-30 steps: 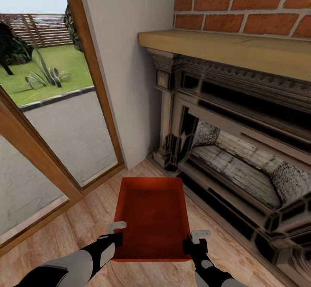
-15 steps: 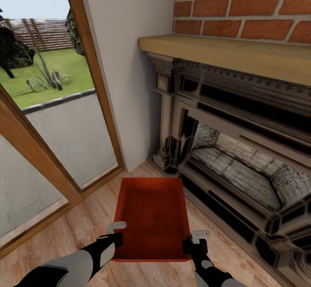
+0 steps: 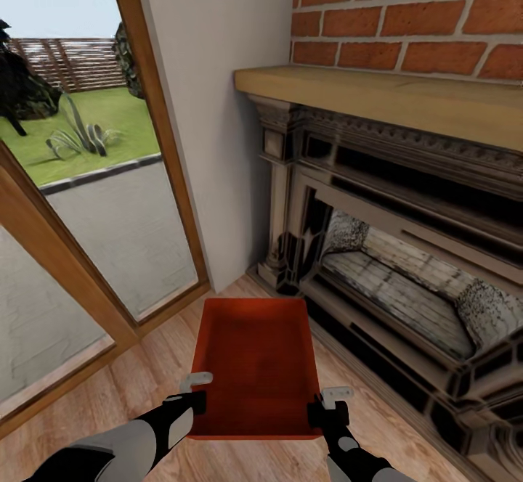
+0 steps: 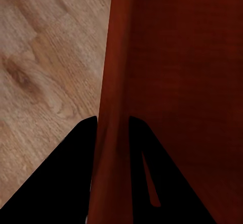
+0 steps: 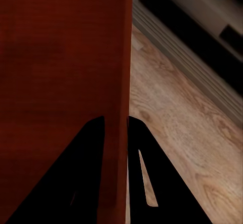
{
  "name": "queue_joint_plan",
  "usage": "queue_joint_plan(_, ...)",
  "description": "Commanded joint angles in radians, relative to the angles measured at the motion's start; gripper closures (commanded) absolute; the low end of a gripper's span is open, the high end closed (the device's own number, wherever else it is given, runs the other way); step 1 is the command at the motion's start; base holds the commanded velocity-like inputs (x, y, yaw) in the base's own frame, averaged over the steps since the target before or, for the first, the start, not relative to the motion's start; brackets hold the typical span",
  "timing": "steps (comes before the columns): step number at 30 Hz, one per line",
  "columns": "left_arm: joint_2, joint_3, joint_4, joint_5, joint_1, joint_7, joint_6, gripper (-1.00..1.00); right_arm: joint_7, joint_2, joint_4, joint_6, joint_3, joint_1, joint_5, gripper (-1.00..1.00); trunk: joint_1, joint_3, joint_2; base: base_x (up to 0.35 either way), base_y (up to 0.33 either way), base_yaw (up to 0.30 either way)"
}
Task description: Move the two storage containers from the living room to the garage. In the garage, place one container on the floor and stack the other container on top of it (either order is fine).
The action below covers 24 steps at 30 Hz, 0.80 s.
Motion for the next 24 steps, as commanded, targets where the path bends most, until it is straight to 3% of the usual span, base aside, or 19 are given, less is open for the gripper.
queue_joint_plan(1, 0.0, -0.002, -0.003, 0.001, -0.001, 0.009, -0.024, 1.0, -0.014, -0.009, 0.016, -0.004, 0.006, 0.0, -0.016, 1.0, 0.0, 0.0, -0.001, 0.0, 0.0, 0.0)
queue_joint_plan(24, 0.0, -0.002, -0.003, 0.001, -0.001, 0.009, -0.024, 1.0, -0.012, -0.01, 0.016, -0.004, 0.007, 0.0, -0.016, 1.0, 0.0, 0.026, -0.001, 0.0, 0.0, 0.0)
